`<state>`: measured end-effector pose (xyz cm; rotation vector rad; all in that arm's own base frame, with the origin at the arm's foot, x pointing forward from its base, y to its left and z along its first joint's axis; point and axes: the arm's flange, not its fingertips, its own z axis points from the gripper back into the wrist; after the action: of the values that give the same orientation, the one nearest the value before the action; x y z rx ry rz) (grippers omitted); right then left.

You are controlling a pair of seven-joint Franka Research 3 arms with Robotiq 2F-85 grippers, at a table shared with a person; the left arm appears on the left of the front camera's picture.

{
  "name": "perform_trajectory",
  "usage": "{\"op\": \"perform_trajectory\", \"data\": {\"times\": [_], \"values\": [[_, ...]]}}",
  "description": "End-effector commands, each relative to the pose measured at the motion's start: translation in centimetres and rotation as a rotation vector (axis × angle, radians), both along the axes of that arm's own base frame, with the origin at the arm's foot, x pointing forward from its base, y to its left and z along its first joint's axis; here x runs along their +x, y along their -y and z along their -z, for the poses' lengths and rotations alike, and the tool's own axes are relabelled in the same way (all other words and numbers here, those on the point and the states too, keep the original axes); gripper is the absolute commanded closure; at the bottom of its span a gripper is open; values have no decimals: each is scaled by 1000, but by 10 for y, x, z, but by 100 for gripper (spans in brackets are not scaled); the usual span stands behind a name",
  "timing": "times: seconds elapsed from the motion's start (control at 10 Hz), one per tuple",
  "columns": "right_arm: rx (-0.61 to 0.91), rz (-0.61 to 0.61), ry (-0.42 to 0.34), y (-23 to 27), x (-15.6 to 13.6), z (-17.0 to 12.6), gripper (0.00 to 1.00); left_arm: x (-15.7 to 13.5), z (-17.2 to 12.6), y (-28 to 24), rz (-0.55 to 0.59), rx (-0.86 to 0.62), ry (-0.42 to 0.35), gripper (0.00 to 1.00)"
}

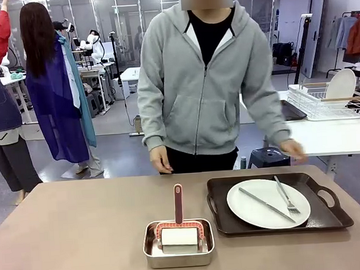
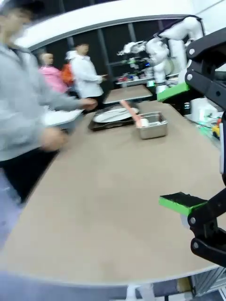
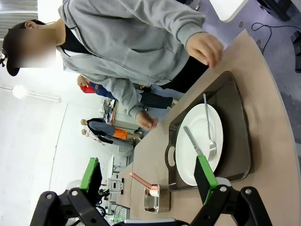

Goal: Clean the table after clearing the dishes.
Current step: When the right (or left) Handle tray is removed, use the right hand (or left hand) to clean the right (or left) side of the table with the Lint Roller.

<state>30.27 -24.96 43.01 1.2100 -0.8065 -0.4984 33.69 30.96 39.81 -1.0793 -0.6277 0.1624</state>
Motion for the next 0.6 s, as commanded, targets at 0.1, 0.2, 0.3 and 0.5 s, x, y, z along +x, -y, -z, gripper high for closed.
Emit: {"op": "perform_trajectory", "data": {"times": [0.1,0.2,0.3,0.5], "values": [[-3,-5,6,-2,-1,-2,0,0,0,0,0,0,0,4],[-3,-5,6,-2,-1,-2,0,0,0,0,0,0,0,4],[-3,-5,6,-2,-1,-2,0,0,0,0,0,0,0,4],[-3,-5,6,-2,-1,-2,0,0,0,0,0,0,0,4]]}}
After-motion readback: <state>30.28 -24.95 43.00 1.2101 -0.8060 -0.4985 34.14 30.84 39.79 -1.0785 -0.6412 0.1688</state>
